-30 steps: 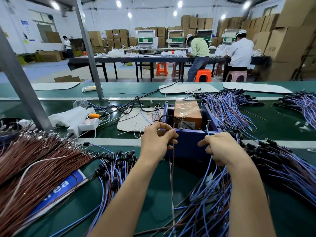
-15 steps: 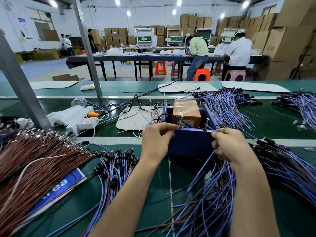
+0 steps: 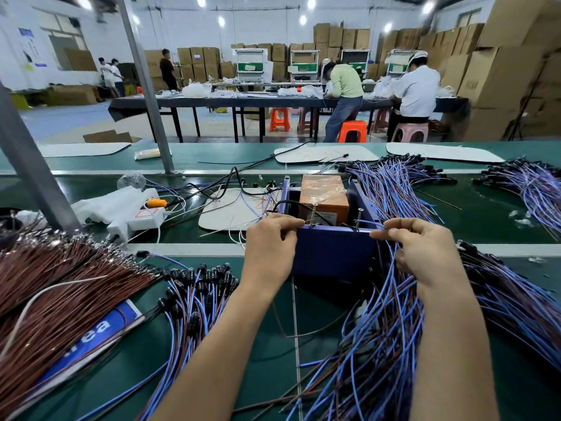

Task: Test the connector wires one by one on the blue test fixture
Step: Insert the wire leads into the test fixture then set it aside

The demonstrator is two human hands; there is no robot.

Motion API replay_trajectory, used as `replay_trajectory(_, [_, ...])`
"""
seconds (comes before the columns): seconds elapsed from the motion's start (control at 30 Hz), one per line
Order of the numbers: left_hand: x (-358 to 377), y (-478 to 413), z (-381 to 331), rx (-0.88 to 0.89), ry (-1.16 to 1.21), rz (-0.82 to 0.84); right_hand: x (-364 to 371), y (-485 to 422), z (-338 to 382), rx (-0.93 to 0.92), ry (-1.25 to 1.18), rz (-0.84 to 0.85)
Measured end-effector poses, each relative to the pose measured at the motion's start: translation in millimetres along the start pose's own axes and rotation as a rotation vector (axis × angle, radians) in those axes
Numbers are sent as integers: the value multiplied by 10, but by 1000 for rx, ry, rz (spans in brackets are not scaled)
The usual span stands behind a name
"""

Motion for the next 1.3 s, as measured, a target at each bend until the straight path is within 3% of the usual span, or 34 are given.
replay_trajectory(0.57, [-43, 4, -18, -19, -25, 28, -60, 99, 55, 30, 45, -3])
replay_trajectory(0.63, [-33, 4, -9, -78, 69, 109, -38, 121, 97, 36, -9, 76])
replay_trajectory(0.73, [12, 47, -64, -186, 405, 292, 77, 194, 218, 21, -134, 314])
replay_trajectory(0.87, [81, 127, -262, -231, 856, 485, 307, 333, 339, -7, 0, 506])
replay_trajectory(0.97, [30, 118, -304, -208, 888, 435, 422, 414, 409, -45, 81, 576])
replay_trajectory(1.07, [-31, 94, -255, -211, 770, 334, 478, 489, 467, -75, 115, 658])
replay_trajectory(1.3, [-167, 115, -399, -120, 805, 288, 592, 546, 463, -92, 227, 717])
Point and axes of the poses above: each hand's wrist, its own y-axis away from the middle knuckle, its own x-axis out of the palm, z = x × y, the point moved 5 cm from there along -y, towards the middle knuckle, and after that the axes turned 4 degrees about z, right-handed, at the moved point
